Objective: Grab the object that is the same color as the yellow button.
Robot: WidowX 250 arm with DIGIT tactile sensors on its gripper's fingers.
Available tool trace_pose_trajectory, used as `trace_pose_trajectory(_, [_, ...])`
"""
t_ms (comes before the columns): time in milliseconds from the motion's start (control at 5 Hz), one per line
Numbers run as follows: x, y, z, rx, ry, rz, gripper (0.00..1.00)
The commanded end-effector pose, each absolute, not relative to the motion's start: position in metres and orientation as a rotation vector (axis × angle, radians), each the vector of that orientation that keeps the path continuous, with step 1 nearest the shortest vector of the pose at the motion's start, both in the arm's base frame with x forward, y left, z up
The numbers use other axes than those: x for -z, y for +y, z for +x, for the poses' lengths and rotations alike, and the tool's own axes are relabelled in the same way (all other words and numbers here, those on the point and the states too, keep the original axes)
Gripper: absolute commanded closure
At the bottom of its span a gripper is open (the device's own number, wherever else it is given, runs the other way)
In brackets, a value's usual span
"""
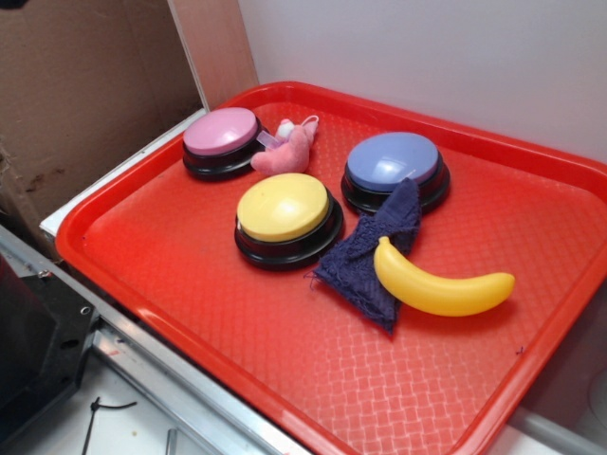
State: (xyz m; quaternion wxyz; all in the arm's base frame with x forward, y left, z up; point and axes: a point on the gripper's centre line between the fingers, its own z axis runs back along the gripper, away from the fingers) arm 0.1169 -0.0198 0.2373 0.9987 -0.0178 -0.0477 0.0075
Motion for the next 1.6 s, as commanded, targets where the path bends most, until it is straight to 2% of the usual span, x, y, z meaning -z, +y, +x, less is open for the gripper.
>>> trace_pose_trajectory(0, [-0.237,-0.020,0.117,-0.015,-0.095,-0.036,0.00])
trace_pose_trajectory(200, [-0.226,-0.034,0.130,0.089,-0.097,-0.009,0.00])
trace_pose_trajectory(400, [-0.208,-0.054,0.144,0.193,-0.144,0.025,0.00])
trace_pose_trajectory(600, [-0.186,-0.085,0.156,0.422,-0.239,-0.040,0.00])
trace_pose_trajectory(1000, [-0.149,-0.134,0.183,0.735,-0.298,-0.181,0.00])
trace_pose_trajectory(1200, [-0.128,-0.157,0.197,0.861,-0.288,-0.212,0.00])
trace_pose_trajectory(1400, [-0.108,-0.178,0.208,0.926,-0.271,-0.159,0.00])
